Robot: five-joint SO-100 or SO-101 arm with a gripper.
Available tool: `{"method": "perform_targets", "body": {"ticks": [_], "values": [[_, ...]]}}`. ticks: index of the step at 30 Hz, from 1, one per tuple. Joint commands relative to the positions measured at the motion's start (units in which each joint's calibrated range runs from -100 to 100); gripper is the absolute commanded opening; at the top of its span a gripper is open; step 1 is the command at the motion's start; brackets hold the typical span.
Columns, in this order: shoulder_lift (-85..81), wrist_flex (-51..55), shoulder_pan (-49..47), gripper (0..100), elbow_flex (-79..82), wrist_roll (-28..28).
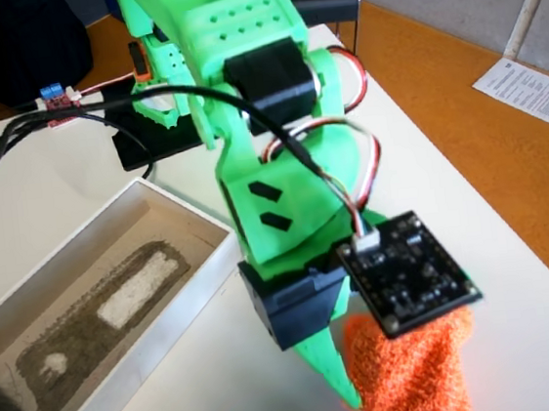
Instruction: Remove orange objects from table
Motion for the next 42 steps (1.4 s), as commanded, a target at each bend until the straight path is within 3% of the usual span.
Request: {"method": "perform_targets", "body": {"ticks": [1, 7, 8, 10, 15, 26, 35, 42], "values": [[0.74, -0.72, 0.00, 49, -4.05, 0.29], [2.92, -1.13, 0.00, 42, -4.25, 0.20], [3.17, -1.13, 0.07, 36, -4.25, 0.34], [3.76, -1.21, 0.22, 10, -4.25, 0.10], [5.02, -1.94, 0.74, 0, -4.25, 0.68], [-1.44, -2.34, 0.66, 0, -0.95, -1.61], [-25.19, 8.36, 0.44, 0, 0.79, -5.62], [-47.01, 17.93, 2.96, 0, -1.44, -4.69]]}}
